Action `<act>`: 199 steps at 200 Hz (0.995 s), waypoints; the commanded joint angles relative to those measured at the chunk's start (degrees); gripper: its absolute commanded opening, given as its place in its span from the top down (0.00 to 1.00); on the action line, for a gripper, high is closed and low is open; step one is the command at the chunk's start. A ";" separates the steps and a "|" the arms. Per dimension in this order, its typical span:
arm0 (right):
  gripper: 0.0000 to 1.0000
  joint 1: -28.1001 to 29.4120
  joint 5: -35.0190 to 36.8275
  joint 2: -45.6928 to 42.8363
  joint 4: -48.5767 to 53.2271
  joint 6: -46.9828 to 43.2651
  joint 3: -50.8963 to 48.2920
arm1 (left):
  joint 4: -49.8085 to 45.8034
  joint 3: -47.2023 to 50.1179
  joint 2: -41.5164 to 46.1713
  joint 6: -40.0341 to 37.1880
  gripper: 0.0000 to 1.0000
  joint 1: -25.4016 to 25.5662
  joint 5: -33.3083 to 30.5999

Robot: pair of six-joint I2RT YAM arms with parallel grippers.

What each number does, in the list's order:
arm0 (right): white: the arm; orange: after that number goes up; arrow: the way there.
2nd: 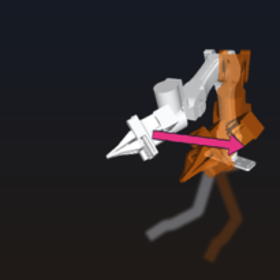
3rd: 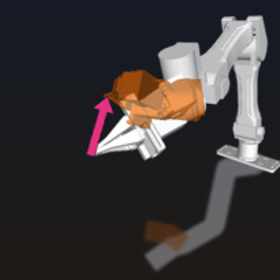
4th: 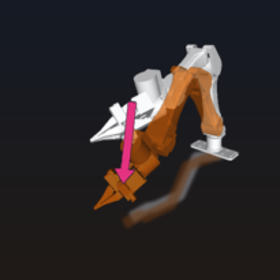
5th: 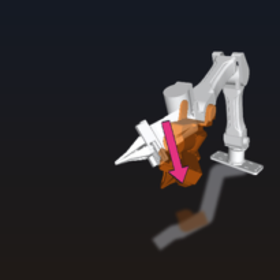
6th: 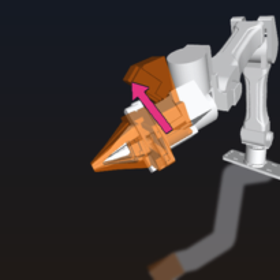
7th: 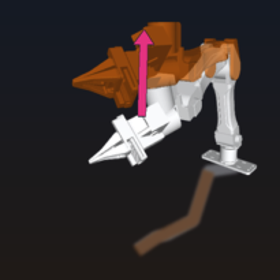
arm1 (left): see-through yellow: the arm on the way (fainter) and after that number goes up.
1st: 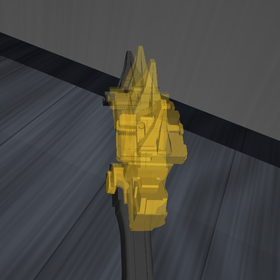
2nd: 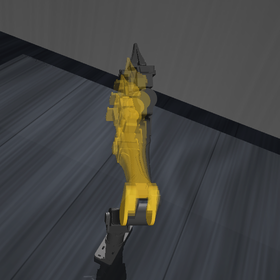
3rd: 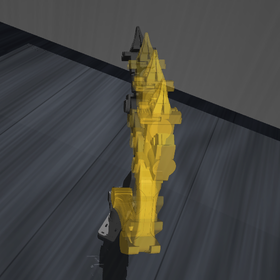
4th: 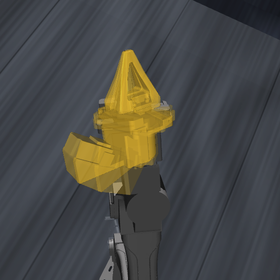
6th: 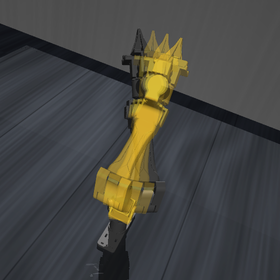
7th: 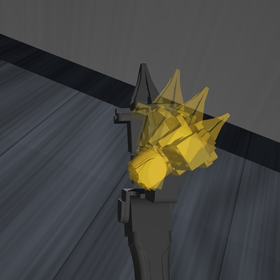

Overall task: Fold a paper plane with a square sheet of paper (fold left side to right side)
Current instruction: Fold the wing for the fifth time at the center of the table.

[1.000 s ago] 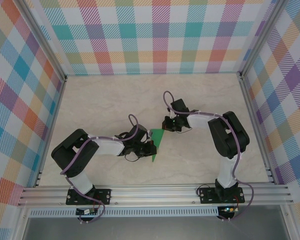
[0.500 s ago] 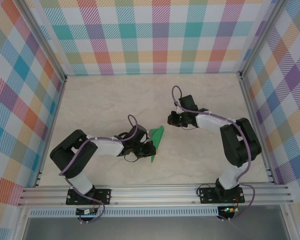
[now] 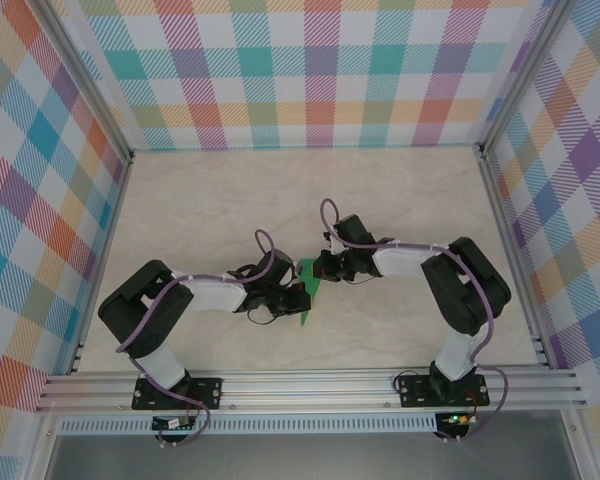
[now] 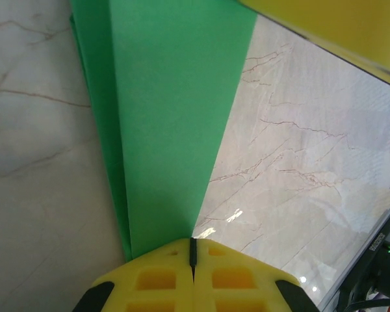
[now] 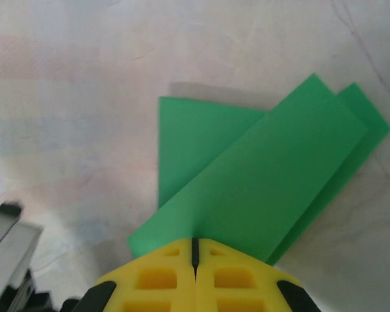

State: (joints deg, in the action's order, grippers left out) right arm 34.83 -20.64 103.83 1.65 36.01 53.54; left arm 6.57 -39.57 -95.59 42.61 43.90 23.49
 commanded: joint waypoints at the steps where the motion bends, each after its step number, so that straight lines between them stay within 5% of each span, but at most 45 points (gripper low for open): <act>1: 1.00 -0.38 0.47 2.46 -0.33 -0.09 2.51 | -7.05 1.09 0.22 -0.53 0.96 0.75 -1.45; 66: 1.00 -0.36 7.66 3.95 9.94 -3.17 5.42 | -10.59 2.84 3.82 -3.05 0.96 2.33 -0.37; 199: 1.00 -0.31 9.13 6.30 12.78 -3.37 6.84 | -14.00 9.98 12.07 -2.07 0.95 4.36 -0.81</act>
State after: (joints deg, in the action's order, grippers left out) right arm 34.72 -15.64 107.50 11.27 33.78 60.14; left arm -1.67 -31.92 -84.90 40.66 47.24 22.83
